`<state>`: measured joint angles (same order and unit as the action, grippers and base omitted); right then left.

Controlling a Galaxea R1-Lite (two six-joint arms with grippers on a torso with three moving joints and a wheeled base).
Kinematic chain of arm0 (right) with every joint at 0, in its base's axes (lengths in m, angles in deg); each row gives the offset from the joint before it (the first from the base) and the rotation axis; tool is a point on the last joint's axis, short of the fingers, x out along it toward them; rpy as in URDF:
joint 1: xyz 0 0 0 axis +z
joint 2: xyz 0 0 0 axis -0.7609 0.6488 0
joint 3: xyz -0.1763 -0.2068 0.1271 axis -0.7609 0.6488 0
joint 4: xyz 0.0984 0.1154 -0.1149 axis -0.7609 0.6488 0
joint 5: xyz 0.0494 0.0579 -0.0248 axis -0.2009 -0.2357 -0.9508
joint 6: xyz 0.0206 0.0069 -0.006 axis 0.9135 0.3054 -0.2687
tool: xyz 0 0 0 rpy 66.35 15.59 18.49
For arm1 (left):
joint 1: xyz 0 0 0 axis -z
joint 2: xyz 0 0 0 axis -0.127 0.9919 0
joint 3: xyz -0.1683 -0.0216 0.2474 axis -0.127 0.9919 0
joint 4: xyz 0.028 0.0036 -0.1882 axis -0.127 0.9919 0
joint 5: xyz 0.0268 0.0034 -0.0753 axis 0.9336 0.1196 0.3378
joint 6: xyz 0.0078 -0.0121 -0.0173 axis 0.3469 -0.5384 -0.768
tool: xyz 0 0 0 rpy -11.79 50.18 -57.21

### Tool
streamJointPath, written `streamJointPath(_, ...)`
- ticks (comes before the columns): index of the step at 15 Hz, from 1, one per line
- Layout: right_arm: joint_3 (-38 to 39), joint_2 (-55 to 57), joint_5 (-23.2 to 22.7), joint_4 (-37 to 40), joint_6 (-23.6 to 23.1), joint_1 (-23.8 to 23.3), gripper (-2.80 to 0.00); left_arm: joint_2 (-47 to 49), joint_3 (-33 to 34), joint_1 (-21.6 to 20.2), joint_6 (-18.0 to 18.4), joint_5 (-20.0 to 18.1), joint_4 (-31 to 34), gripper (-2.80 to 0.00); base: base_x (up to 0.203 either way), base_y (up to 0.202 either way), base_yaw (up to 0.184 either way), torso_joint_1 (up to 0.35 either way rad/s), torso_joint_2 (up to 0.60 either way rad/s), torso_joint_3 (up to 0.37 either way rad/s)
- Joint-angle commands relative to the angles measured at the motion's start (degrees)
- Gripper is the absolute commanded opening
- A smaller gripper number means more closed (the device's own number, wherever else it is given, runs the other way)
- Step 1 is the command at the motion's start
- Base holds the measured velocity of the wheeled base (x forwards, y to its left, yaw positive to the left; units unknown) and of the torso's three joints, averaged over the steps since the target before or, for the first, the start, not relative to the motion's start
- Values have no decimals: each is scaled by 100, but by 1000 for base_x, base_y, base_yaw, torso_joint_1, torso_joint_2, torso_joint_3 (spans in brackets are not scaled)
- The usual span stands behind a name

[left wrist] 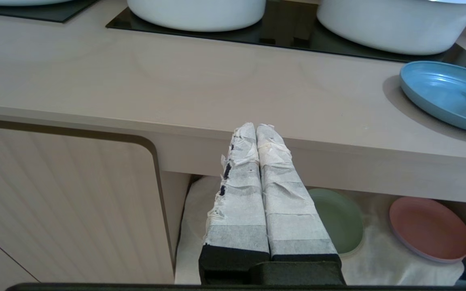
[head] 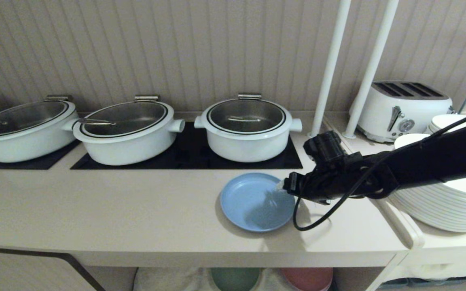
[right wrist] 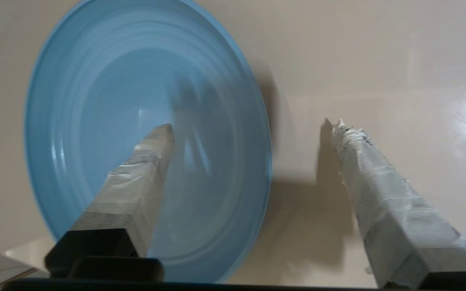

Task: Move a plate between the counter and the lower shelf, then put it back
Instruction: Put the plate

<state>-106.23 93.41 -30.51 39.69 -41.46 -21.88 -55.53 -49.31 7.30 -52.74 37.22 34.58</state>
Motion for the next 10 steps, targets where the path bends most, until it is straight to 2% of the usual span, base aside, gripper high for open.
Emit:
streamJointPath(1,60,-213,-8,5,11,1,0,-2,2,0,-5,3,0,-280,0,0,0,0,0,0)
streamJointPath(10,702,-883,10,-30,-121,1,0,-2,-6,0,-5,3,0,-280,0,0,0,0,0,0)
